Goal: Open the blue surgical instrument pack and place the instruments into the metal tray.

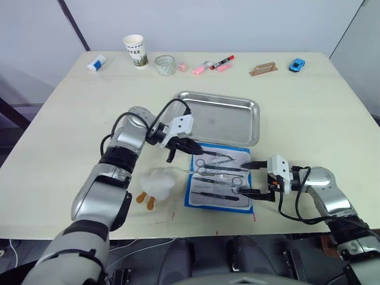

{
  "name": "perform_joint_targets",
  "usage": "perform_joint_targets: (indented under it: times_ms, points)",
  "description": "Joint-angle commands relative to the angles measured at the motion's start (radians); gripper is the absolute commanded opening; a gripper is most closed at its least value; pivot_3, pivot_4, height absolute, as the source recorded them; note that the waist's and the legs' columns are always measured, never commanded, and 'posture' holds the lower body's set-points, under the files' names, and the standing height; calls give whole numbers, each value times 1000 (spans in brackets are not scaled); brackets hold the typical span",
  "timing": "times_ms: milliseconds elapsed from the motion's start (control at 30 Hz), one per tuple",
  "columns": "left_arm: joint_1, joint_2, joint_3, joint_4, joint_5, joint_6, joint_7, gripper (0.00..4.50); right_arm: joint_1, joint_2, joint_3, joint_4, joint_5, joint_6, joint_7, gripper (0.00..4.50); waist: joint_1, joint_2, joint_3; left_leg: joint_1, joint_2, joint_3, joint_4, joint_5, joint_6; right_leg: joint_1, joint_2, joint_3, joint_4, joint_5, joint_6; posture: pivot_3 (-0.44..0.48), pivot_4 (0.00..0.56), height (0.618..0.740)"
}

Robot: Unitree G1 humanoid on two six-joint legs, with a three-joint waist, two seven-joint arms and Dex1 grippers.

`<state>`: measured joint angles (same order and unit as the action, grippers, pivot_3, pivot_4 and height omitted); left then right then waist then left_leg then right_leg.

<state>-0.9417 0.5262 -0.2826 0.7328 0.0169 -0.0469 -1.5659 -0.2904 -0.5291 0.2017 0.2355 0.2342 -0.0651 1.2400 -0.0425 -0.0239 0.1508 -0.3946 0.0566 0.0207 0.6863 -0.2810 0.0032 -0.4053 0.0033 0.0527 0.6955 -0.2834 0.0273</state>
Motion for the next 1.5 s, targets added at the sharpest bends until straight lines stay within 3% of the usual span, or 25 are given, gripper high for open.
perform_joint_targets:
  times_ms: [33,567,833,1200,1367,1500]
  points:
    - [-5,24,26,-45,-37,9,-37,42,38,-1,68,76,-91,62,-36,4410,0,0,0,0,0,0,0,0,0,0,0,0,0,0,0,0,150,725]
    - [78,120,52,-81,-174,-17,-49,42,40,0,62,87,-88,47,-34,4410,1,0,0,0,0,0,0,0,0,0,0,0,0,0,0,0,150,725]
    - [145,240,39,-194,-285,49,-49,42,40,0,62,89,-87,45,-33,4410,2,-1,-1,1,1,0,0,0,0,0,0,-1,1,-1,-1,0,150,725]
    - [182,321,52,-231,-354,63,-49,42,31,12,62,109,-88,33,-35,4410,2,-4,-2,2,1,0,0,0,0,1,0,-1,0,-1,-1,0,150,725]
    - [149,260,159,-209,-402,129,6,42,42,19,47,103,-76,25,-44,4410,2,-5,-3,2,1,-1,0,0,0,2,0,-1,0,-1,-2,0,150,725]
    - [103,178,233,-189,-404,176,157,42,48,23,42,97,-74,26,-49,4410,5,-7,-4,2,1,-1,0,0,0,2,-1,-2,0,-1,-2,0,150,725]
